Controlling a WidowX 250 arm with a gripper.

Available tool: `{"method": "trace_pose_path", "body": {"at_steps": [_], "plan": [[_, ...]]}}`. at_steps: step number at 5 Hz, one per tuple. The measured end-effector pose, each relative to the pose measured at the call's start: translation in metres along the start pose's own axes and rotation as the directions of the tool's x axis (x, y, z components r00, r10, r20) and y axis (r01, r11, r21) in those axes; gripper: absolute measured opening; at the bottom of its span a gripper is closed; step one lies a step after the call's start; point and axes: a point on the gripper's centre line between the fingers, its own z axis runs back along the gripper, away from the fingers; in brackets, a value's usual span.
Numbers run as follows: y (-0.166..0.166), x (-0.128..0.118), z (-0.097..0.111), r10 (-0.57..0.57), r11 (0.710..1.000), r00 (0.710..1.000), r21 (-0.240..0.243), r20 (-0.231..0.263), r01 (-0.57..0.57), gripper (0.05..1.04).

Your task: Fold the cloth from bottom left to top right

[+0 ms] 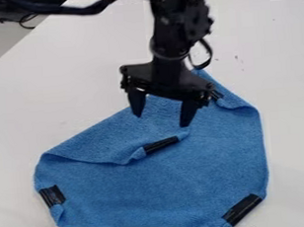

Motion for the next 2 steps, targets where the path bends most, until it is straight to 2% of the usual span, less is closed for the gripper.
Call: {"method": "trace_pose_path", "body": {"at_steps": [1, 2], "plan": [[0.0027, 0.0007, 0.0039, -0.107, 0.994, 0.994, 0.011, 0.005, 0.107, 1.001], [0.0048, 0.0049, 0.0022, -0.161, 0.987, 0.987, -0.015, 0.020, 0.161, 1.001]]}}
